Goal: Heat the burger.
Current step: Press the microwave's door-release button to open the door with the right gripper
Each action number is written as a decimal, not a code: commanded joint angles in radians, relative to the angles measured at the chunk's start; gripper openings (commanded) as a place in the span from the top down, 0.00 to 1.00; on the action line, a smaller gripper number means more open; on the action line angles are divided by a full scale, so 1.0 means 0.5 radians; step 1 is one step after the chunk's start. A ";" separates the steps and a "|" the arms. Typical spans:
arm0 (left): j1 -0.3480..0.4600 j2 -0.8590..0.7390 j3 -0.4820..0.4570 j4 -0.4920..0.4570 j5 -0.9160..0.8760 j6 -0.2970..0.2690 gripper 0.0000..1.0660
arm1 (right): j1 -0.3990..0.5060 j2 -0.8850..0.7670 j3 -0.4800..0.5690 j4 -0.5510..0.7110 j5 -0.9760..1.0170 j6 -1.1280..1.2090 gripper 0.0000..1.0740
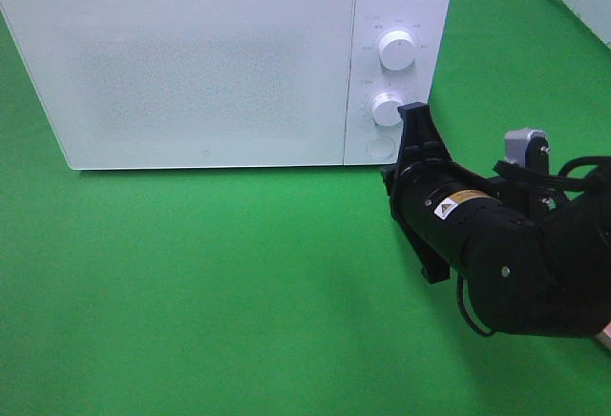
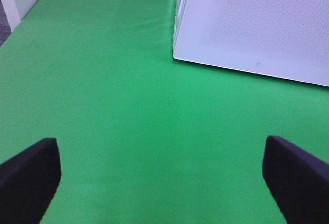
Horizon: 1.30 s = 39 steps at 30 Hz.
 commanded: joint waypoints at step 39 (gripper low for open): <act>-0.002 -0.002 -0.002 -0.008 -0.014 -0.010 0.06 | -0.284 0.590 -0.672 -0.016 0.148 0.332 1.00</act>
